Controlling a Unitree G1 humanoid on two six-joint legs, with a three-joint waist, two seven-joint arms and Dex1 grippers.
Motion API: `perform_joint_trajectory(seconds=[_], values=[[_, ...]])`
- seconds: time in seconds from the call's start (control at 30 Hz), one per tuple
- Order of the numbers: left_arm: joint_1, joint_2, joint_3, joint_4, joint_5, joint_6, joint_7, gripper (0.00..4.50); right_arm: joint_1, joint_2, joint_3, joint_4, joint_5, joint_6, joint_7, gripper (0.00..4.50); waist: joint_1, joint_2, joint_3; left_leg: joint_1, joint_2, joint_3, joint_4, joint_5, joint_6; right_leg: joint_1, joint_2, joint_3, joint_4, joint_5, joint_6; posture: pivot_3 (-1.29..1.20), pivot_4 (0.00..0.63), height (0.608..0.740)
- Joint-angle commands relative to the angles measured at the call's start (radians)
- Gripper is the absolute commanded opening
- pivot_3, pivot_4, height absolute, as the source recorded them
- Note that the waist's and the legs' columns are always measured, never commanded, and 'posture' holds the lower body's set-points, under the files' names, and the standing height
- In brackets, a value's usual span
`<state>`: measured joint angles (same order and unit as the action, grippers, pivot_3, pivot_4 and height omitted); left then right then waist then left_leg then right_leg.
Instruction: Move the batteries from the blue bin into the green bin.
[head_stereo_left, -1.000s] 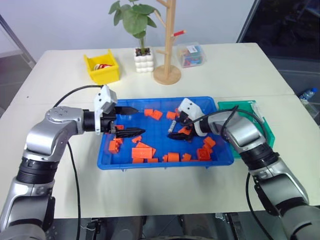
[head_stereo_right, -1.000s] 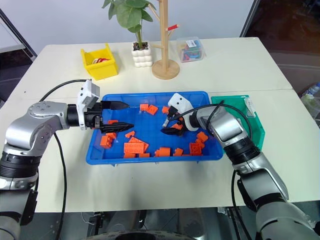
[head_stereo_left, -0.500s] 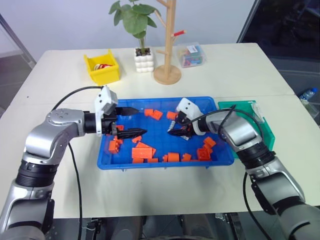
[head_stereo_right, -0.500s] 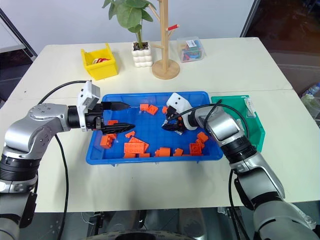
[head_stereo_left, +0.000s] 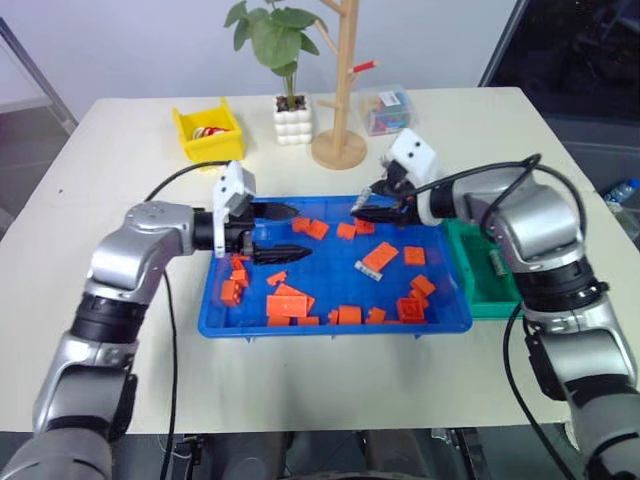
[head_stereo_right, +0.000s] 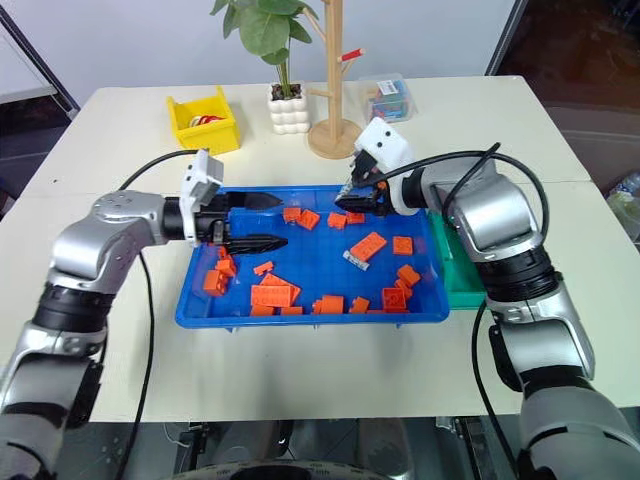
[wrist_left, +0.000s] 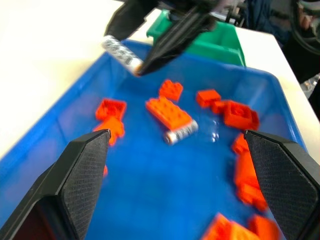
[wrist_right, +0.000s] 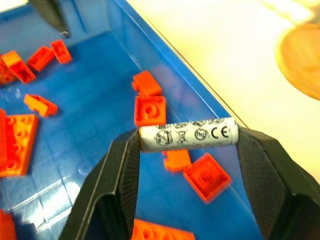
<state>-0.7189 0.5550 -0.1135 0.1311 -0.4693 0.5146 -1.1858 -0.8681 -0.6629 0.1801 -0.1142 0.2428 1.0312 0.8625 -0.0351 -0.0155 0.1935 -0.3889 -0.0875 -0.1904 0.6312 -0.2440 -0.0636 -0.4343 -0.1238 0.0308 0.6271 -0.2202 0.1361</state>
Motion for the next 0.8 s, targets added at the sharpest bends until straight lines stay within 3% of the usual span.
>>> perform_joint_trajectory(seconds=[0.03,0.37,0.67,0.8], values=[[-0.06,-0.041,-0.011,0.068,0.024,-0.07,-0.029,4.5,0.027,-0.086,-0.11,-0.12,0.032,0.076,-0.021,2.25,0.003,0.0,0.0,0.0,0.0,0.0,0.0,0.0,0.0,0.0,0.0,0.0,0.0,0.0,0.0,0.0,0.15,0.74],[-0.168,-0.131,-0.039,0.239,0.077,-0.158,-0.113,4.5,0.297,-0.276,-0.382,-0.322,0.102,0.244,-0.083,2.25,0.005,0.0,0.0,0.0,0.0,0.002,0.001,0.0,0.001,0.0,0.0,0.0,-0.001,0.0,0.0,0.0,0.15,0.74],[-0.223,-0.141,-0.037,0.27,0.088,-0.168,-0.169,4.5,0.522,-0.303,-0.509,-0.378,0.136,0.249,-0.126,2.25,0.017,0.0,0.0,0.0,0.0,0.003,0.001,0.0,0.001,0.0,-0.001,0.0,-0.001,0.0,0.0,0.0,0.15,0.74],[-0.223,-0.134,-0.033,0.259,0.089,-0.163,-0.176,4.5,0.573,-0.308,-0.506,-0.357,0.12,0.198,-0.152,4.23,0.018,0.0,0.0,0.0,0.0,0.003,0.001,0.0,0.001,0.0,-0.001,0.0,-0.001,0.0,0.001,0.0,0.15,0.74]])
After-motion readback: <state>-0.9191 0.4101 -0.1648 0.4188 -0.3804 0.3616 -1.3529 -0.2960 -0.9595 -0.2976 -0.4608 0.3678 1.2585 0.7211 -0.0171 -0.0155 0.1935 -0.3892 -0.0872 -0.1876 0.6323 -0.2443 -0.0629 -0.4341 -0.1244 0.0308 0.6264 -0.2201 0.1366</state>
